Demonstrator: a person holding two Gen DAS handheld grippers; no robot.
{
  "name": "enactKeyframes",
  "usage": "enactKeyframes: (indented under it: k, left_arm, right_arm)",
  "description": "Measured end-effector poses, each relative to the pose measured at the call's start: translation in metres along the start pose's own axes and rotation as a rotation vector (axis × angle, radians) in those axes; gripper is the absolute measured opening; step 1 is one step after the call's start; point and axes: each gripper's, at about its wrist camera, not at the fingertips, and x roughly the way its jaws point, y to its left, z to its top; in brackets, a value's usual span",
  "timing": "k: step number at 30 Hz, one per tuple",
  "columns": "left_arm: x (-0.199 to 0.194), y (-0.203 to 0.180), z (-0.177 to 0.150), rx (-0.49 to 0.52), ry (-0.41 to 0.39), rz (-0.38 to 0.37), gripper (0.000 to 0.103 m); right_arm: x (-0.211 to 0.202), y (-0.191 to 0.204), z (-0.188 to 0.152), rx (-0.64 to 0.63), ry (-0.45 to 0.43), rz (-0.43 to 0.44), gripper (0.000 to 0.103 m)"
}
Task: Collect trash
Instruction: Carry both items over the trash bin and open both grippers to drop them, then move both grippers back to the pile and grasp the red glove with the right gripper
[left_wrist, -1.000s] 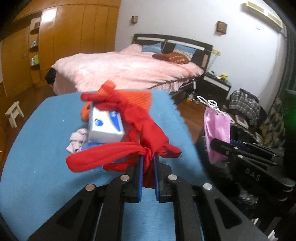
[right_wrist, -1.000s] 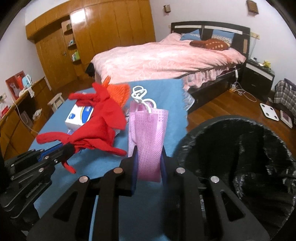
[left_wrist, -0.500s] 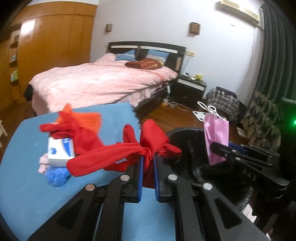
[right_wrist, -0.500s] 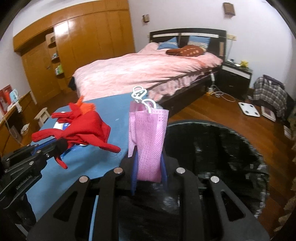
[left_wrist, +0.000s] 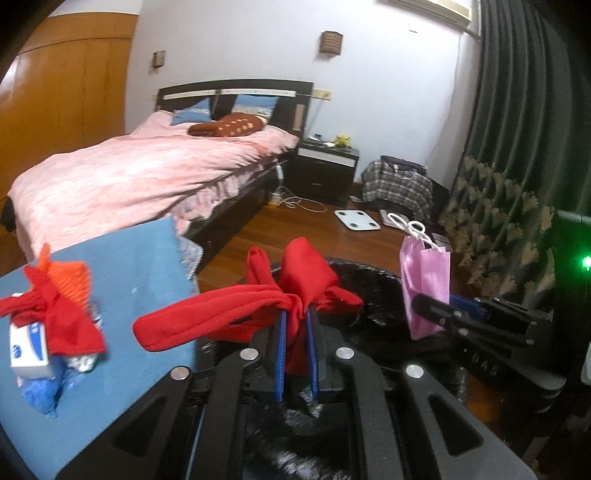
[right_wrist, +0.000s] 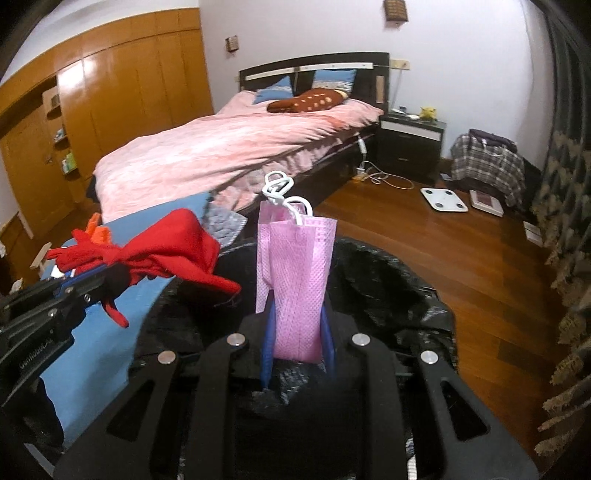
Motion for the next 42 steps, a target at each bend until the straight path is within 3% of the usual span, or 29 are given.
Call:
enactKeyframes:
  k: [3,5,10,11,14,23,32,42]
  left_arm:
    - [0.007,-0.006,0.003,-0.003,0.013,-0.023,0.029]
    - [0.007,-0.006,0.001,-0.006,0.019,-0.030,0.048]
    - [0.002,0.002,-0.007,-0.022,0.034,-0.007,0.057]
    - [-0.001,0.006,-0.009,-0.029,0.032,0.004,0.060]
    - [-0.014,0.020,-0.012,-0.044,0.006,0.061,0.074]
    - [-0.060,0.070,-0.024,-0.077,-0.070,0.263,0.093]
    - [-0.091,0.131,-0.043,-0.117,-0.090,0.468,0.094]
    - [-0.111,0.207,-0.067,-0.222,-0.080,0.627,0.094]
  right_arm:
    - [0.002,-0.007,-0.003,0.007,-0.001,-0.021,0.043]
    - [0.002,-0.014,-0.006,0.013,-0.007,-0.036,0.054]
    - [-0.001,-0.020,-0.007,0.026,-0.025,-0.058,0.079]
    - [-0.004,-0.020,-0.008,0.027,-0.039,-0.061,0.089]
    - [-0.008,-0.013,-0.006,0.020,-0.059,-0.049,0.097]
    - [-0.005,0.044,0.003,-0.049,-0.066,0.045,0.098]
    - [0.018,0.107,0.014,-0.090,-0.061,0.143,0.098]
    - [0.049,0.173,0.022,-0.170,-0.051,0.215,0.098]
